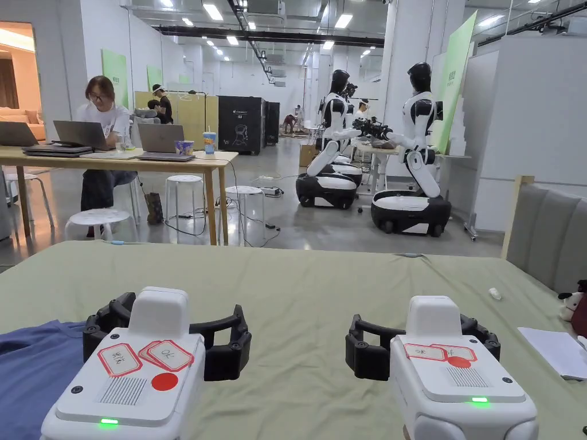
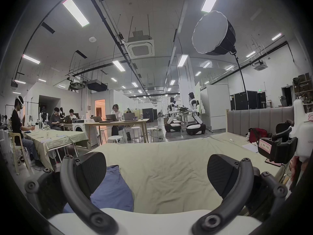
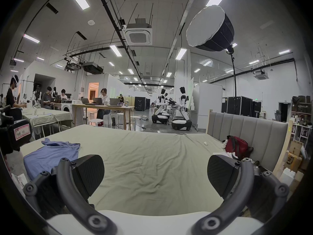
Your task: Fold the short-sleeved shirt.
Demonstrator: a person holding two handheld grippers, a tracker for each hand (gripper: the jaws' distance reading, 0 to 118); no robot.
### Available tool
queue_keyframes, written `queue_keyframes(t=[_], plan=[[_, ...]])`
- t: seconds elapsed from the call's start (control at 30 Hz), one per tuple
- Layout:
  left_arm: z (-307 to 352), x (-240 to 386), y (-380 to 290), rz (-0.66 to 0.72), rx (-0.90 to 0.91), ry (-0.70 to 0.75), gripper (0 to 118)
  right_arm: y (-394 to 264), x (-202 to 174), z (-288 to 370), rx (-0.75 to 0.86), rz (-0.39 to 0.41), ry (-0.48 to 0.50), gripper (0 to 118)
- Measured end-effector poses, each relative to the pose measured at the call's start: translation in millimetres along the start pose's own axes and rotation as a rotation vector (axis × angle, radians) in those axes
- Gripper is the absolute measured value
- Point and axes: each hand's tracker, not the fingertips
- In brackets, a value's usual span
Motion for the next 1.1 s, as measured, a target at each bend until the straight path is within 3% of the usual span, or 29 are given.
queue_keyframes(t=[0.63,1.1], plan=[[1.4,-0.9,-1.3,0.012,-0.011,0.001,118,-1.7,1.7,1.7,-0.003,0.014,-0.021,118],[1.2,3.4,-2.8,0.006,-0.009,-0.018,118,-3.7,10.0,4.5,0.006,-0.047,0.003,118]])
